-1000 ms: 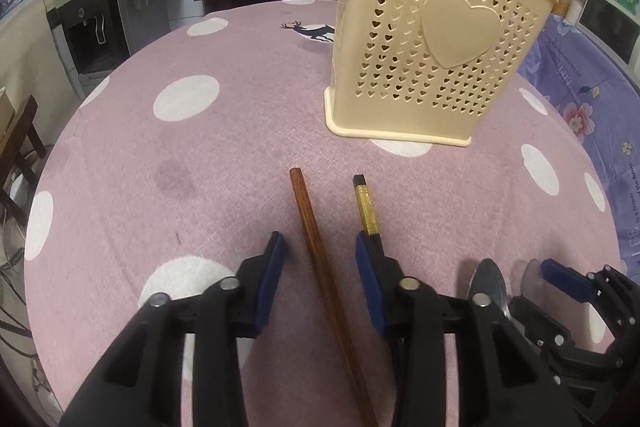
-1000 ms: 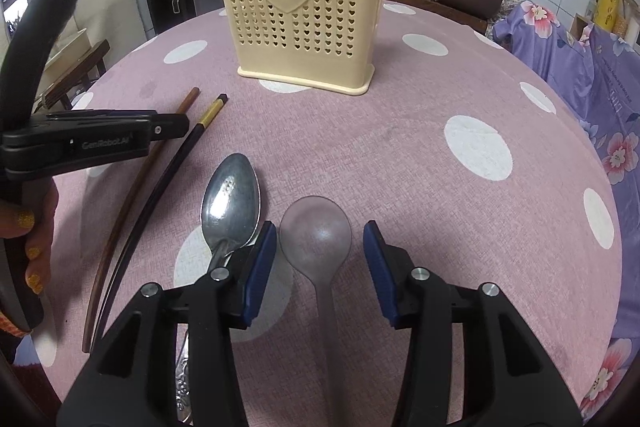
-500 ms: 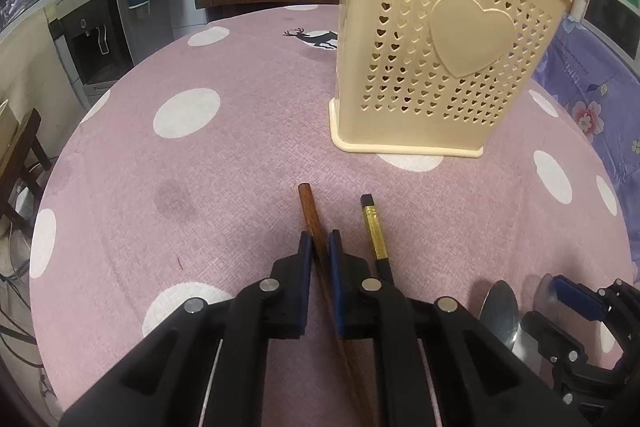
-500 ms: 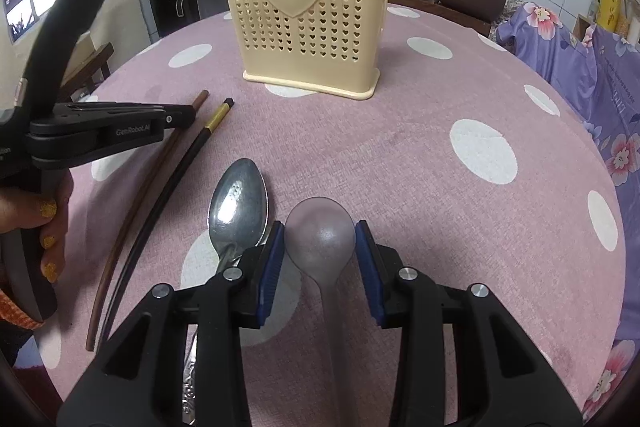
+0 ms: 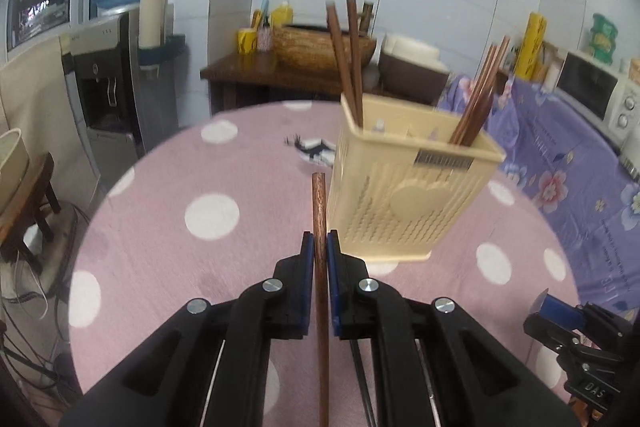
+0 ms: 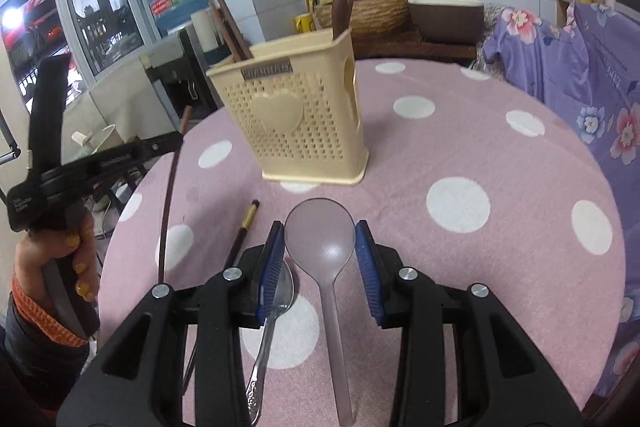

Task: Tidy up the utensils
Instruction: 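Lift the plastic spoon and chopstick with both tools toward the holder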

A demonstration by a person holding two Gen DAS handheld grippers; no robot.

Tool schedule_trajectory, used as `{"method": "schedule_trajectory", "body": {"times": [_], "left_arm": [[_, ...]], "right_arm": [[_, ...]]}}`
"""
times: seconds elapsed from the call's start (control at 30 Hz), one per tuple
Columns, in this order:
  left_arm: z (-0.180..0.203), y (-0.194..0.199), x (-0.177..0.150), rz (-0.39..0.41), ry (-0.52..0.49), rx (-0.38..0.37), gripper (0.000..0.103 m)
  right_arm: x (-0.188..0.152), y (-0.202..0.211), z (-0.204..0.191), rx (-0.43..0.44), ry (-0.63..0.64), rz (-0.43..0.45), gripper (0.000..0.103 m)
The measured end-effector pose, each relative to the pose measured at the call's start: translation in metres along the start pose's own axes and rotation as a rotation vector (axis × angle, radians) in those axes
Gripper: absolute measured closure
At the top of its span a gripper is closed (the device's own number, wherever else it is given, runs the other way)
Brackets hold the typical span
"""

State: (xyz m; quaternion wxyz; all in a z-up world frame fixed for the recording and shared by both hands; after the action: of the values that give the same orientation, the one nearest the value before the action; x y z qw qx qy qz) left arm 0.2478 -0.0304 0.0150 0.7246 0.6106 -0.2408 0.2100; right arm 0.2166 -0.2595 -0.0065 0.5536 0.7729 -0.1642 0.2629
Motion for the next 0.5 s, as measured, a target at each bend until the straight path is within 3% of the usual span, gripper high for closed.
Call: {"method": "schedule_trajectory", "body": {"times": [0.2,0.5], "left_arm": [[-0.003,0.04,0.01,0.108,-0.003,-0.013,0.095],[-0.011,0.047,0.016,0.135,-0.007,-0.015,0.096]], "right_arm": [[0.006,0.029,-0.006,-0.019,0.004,0.087,0.066],[0.013,0.03,-0.009,-0.037,0.013,0.087,0.066]]}}
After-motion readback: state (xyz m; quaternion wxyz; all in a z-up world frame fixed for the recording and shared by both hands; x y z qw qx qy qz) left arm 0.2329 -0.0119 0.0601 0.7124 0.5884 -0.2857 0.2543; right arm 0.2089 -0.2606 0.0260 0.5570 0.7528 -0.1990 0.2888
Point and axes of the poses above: each gripper's, at about its wrist camera, not at the fingertips, and y roughly against the way its jaws point, z to its right, x to its top, the point moved 1 cm from there along -y, roughly the way its jaws point, and after that the axes turned 14 degrees about -z, right-handed, at the moved point
